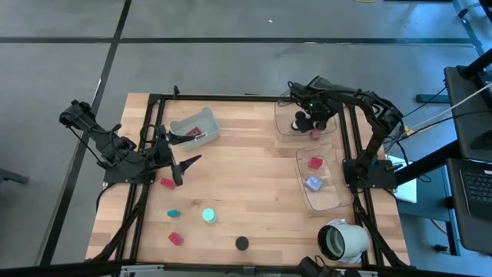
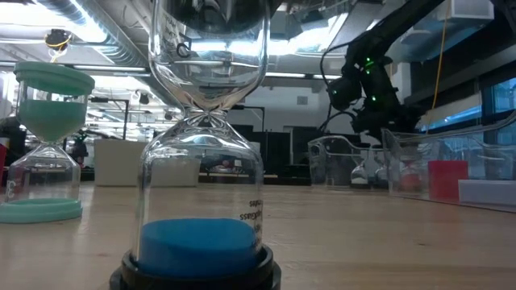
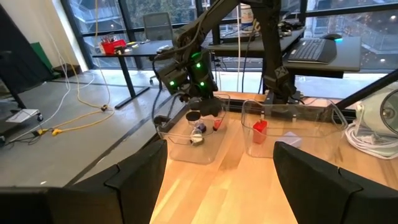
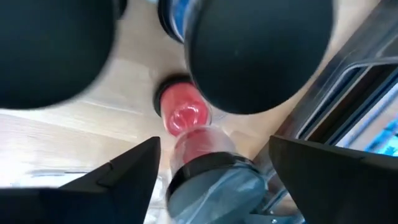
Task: Pick & Place Office items
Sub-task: Put the orange hourglass into the top transparent bin, then put the blue hourglass into the top transparent bin
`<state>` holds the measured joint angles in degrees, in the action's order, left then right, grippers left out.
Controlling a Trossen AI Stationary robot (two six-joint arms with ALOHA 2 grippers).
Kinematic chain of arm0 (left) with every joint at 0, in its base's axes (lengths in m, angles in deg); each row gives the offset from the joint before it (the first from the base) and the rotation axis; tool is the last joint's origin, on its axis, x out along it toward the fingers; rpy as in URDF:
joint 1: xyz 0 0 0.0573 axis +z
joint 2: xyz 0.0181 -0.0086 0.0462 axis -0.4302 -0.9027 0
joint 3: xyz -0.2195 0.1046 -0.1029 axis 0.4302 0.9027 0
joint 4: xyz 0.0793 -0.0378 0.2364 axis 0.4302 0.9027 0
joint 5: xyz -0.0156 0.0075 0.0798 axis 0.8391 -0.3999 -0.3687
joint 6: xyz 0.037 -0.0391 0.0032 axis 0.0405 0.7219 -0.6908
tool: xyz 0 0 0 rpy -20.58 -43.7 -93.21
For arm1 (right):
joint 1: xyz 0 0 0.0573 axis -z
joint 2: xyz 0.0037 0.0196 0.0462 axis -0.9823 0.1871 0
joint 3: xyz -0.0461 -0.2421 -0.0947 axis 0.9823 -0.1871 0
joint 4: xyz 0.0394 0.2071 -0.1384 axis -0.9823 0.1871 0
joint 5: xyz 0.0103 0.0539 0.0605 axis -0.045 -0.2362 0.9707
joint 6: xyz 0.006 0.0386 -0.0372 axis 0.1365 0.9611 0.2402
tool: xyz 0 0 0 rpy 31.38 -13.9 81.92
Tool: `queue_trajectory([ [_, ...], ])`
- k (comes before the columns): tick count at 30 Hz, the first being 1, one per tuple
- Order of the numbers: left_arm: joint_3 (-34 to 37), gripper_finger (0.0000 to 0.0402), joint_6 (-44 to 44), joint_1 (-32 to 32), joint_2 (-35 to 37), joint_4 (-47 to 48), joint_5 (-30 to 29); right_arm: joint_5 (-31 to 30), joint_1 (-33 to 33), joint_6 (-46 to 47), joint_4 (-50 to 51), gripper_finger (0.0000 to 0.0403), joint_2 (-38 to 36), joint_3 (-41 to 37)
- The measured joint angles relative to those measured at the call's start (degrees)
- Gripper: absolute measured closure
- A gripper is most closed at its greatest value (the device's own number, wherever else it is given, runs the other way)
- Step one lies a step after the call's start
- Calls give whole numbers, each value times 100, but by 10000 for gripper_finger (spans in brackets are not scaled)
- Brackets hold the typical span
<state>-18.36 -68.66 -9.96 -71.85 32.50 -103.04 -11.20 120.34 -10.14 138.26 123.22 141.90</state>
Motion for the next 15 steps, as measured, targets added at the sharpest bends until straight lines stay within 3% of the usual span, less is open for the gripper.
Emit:
queue_trajectory([
  [9,0,112,0,-3,0,-2,4,-88,-169,4,390,85,-34,1113],
  [15,0,112,0,-2,0,0,40,-503,-962,284,327,90,-414,1679],
])
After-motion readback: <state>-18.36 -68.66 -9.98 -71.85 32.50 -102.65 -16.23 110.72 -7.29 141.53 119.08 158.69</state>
